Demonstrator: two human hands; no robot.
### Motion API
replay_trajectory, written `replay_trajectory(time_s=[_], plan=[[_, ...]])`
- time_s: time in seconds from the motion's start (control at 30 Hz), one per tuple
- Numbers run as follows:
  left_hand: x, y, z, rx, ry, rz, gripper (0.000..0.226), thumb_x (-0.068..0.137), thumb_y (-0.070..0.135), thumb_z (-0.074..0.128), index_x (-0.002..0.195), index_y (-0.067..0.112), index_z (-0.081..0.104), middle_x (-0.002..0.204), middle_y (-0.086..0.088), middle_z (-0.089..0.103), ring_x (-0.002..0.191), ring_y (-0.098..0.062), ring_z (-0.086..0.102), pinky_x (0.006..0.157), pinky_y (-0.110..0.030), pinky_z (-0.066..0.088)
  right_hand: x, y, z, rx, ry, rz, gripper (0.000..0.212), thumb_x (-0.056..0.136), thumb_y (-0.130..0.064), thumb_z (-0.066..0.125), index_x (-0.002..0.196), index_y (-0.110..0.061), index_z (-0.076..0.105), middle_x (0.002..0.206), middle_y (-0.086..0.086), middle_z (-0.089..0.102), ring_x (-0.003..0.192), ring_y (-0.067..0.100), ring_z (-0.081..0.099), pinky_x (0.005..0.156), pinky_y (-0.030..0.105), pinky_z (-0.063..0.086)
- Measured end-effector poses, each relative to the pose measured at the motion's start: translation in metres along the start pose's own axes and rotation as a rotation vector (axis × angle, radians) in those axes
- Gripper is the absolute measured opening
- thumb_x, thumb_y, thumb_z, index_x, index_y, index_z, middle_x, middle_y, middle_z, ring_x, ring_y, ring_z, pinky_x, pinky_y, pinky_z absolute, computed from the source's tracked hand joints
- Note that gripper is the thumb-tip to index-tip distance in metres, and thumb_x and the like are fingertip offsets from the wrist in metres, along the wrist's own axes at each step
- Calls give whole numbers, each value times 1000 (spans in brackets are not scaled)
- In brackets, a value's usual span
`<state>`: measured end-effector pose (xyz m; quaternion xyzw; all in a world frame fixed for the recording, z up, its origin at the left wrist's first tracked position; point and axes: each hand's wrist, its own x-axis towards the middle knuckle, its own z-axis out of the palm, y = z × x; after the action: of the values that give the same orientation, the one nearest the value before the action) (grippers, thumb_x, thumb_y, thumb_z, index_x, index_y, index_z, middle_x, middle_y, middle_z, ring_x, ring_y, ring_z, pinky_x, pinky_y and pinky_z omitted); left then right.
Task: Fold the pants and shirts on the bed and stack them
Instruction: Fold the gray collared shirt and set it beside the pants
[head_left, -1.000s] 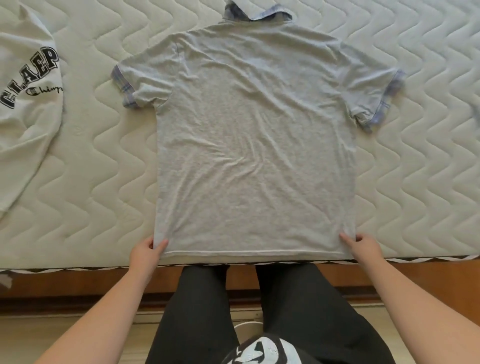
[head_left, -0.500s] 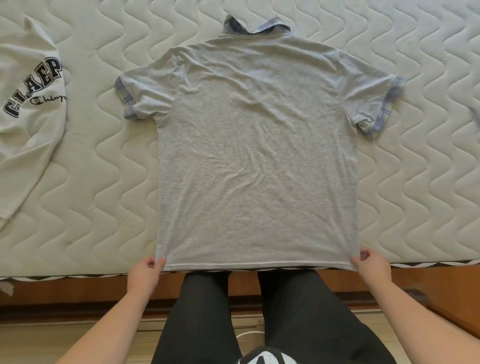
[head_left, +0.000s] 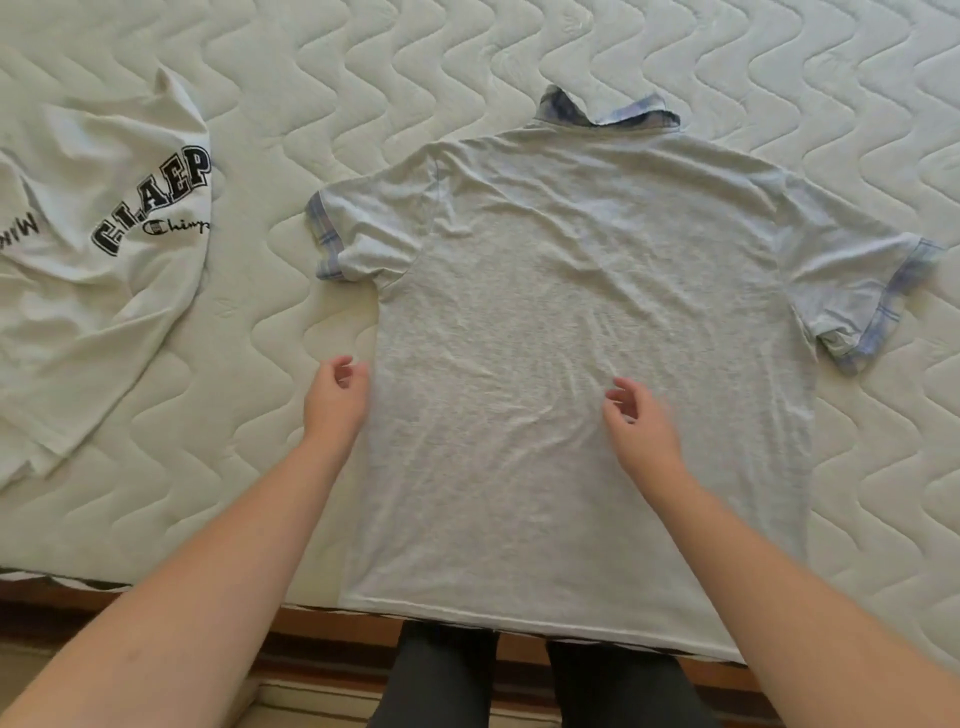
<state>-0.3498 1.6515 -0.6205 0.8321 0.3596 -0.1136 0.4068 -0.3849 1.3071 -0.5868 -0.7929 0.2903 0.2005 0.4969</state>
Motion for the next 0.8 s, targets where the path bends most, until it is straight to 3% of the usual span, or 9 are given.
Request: replay_trajectory(time_s=[0.17, 0.23, 0.37, 0.43, 0.47, 0.53, 0.67, 0.73, 0.8], plan=[[72, 73, 9, -751, -127, -366, 61, 100, 46, 48, 146, 7, 39, 124, -3, 56, 121, -20, 55, 102, -30, 44, 35, -64, 49, 160, -200, 12, 45, 101, -16, 50, 146, -15, 41, 131, -4, 53, 112, 6, 49, 76, 3, 39], [91, 95, 8, -939, -208, -409, 55, 99, 50, 49, 137, 10, 50, 136, -4, 57, 121, -17, 57, 96, -27, 47, 50, -84, 65, 208, -246, 22, 47, 102, -20, 49, 148, -19, 38, 140, -5, 50, 118, 5, 47, 91, 13, 36], [110, 122, 11, -1054, -260, -466, 23, 94, 37, 63, 92, 14, 63, 82, -1, 74, 75, -13, 68, 71, -31, 57, 76, -112, 91, 247, -335, 55, 50, 103, -28, 45, 151, -27, 32, 151, -9, 41, 135, 9, 40, 109, 26, 32], [114, 129, 13, -1020, -317, -500, 15, 96, 25, 63, 85, 15, 62, 67, 1, 69, 64, -10, 64, 72, -29, 58, 90, -121, 102, 235, -372, 61, 52, 103, -33, 43, 153, -31, 28, 155, -11, 35, 140, 12, 35, 111, 29, 29], [114, 132, 14, -987, -345, -482, 14, 97, 20, 59, 84, 15, 60, 62, 2, 67, 59, -10, 62, 64, -27, 57, 96, -125, 106, 237, -381, 68, 53, 103, -36, 43, 153, -32, 27, 156, -11, 33, 141, 14, 34, 113, 32, 28], [111, 139, 14, -917, -351, -372, 12, 94, 10, 52, 87, 17, 60, 58, 3, 62, 54, -10, 58, 49, -21, 51, 108, -134, 114, 268, -392, 108, 53, 102, -39, 41, 153, -34, 26, 156, -10, 33, 141, 15, 34, 115, 35, 27], [95, 165, 15, -646, -272, 168, 42, 84, -1, 48, 99, 34, 66, 68, 16, 59, 58, -4, 51, 55, -18, 45, 124, -142, 118, 465, -380, 162, 52, 102, -34, 40, 152, -24, 30, 149, -1, 45, 130, 14, 50, 108, 34, 39], [77, 184, 25, -510, -354, 453, 55, 84, -2, 52, 111, 44, 66, 95, 22, 69, 67, -2, 56, 64, -16, 47, 127, -141, 109, 591, -369, 200, 47, 102, -36, 36, 146, -22, 40, 141, 1, 54, 121, 17, 58, 102, 35, 43], [57, 201, 46, -350, -502, 603, 57, 87, -8, 52, 129, 29, 61, 125, 10, 64, 93, -3, 60, 82, -15, 48, 130, -141, 96, 682, -348, 220, 43, 103, -40, 30, 137, -22, 48, 130, 4, 62, 111, 18, 63, 97, 36, 45]])
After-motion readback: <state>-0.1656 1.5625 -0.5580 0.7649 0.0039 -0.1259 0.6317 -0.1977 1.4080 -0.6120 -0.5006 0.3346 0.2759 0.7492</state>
